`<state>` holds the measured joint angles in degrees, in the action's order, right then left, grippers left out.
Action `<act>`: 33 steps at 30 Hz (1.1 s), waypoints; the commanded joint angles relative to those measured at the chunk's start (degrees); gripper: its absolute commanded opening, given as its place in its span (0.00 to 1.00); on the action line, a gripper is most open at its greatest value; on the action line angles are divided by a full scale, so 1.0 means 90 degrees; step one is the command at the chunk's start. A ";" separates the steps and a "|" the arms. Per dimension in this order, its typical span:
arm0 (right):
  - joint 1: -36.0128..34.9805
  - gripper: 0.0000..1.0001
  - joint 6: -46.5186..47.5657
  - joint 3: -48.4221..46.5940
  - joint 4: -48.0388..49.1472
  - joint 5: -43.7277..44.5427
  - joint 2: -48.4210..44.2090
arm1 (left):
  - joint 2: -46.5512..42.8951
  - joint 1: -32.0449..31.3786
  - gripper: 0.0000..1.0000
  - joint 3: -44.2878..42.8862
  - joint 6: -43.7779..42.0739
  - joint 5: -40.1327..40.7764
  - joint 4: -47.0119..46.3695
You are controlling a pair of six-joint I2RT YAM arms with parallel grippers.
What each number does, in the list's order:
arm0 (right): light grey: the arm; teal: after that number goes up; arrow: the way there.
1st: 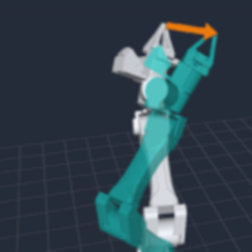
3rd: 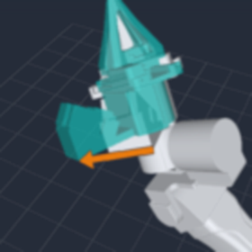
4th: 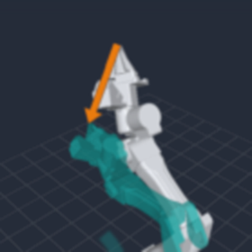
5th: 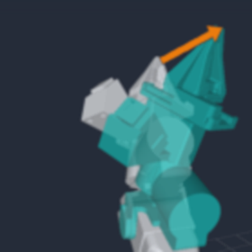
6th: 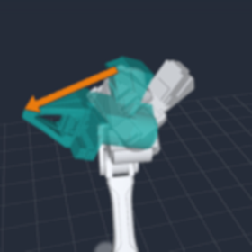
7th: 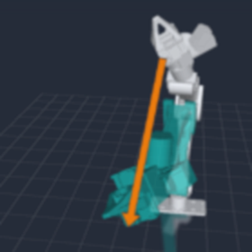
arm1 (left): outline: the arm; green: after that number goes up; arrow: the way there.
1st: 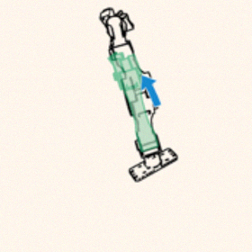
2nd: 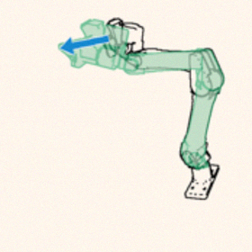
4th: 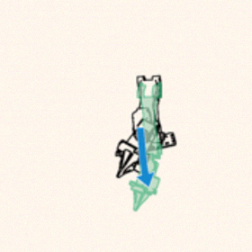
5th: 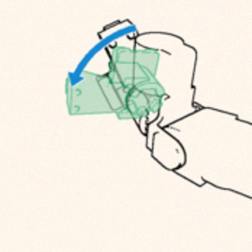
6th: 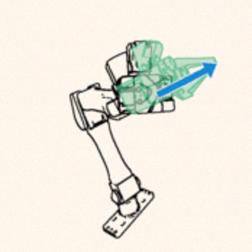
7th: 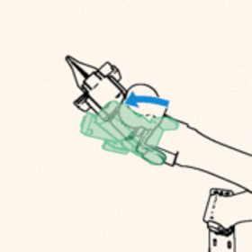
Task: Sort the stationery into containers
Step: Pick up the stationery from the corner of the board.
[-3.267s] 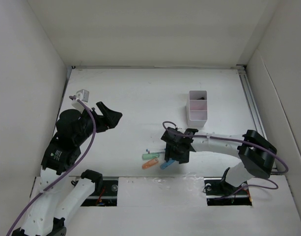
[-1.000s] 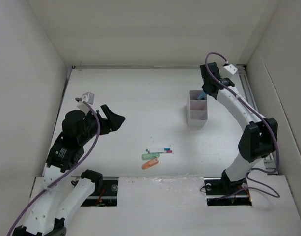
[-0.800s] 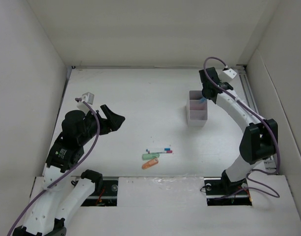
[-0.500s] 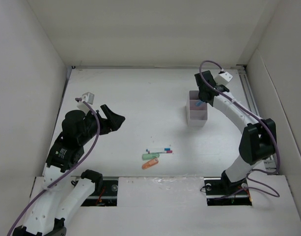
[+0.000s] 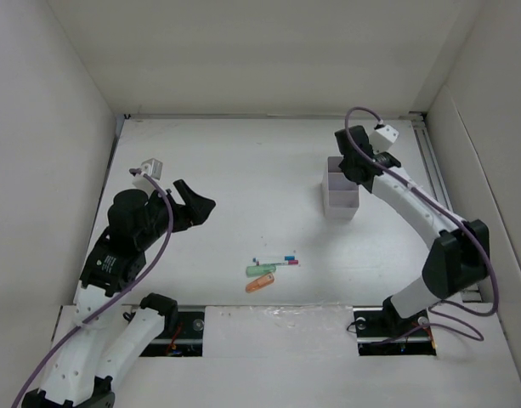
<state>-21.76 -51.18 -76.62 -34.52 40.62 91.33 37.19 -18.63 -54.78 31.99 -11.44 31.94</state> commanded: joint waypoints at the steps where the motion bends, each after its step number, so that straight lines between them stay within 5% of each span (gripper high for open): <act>1: -0.0559 0.31 0.0556 0.0241 0.0075 -0.0906 -0.1015 | 0.0038 0.0010 0.72 -0.0357 -0.0087 0.0168 -0.0170; 2: -0.0745 0.15 0.0714 0.0367 0.0076 -0.1780 -0.1162 | 0.0096 0.0010 0.72 -0.0416 -0.0087 0.0265 -0.0093; 4: -0.1428 0.03 0.0939 0.0826 0.0135 -0.2702 -0.1474 | 0.0096 0.0010 0.72 -0.0494 -0.0087 0.0373 -0.0025; 10: -0.3563 0.01 0.1525 0.1618 0.0310 -0.5409 -0.1437 | 0.0155 0.0010 0.72 -0.0777 -0.0146 0.0578 0.0035; 12: -0.4025 0.09 0.1809 0.1619 0.0311 -0.5694 -0.1154 | 0.0155 0.0010 0.72 -0.0855 -0.0146 0.0665 0.0035; 15: -0.4690 0.50 0.2159 0.1366 0.0331 -0.5754 -0.0560 | 0.0291 0.0010 0.72 -0.1245 -0.0204 0.0821 0.0171; 17: -0.5060 0.69 0.2365 0.1064 0.0204 -0.5560 -0.0198 | 0.0495 0.0010 0.72 -0.1587 -0.0283 0.1027 0.0268; 24: -0.5833 0.78 0.3263 -0.0654 -0.0538 -0.4321 0.1423 | 0.0809 0.0010 0.72 -0.2857 -0.0156 0.1232 0.0513; 33: -0.5952 0.79 0.4133 -0.1145 -0.0910 -0.3810 0.2313 | 0.0751 0.0010 0.72 -0.3200 -0.0156 0.1310 0.0777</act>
<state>-75.46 -18.22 -84.58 -40.14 3.53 112.20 44.03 -18.63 -82.43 30.61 -0.34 38.15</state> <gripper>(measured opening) 0.788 0.720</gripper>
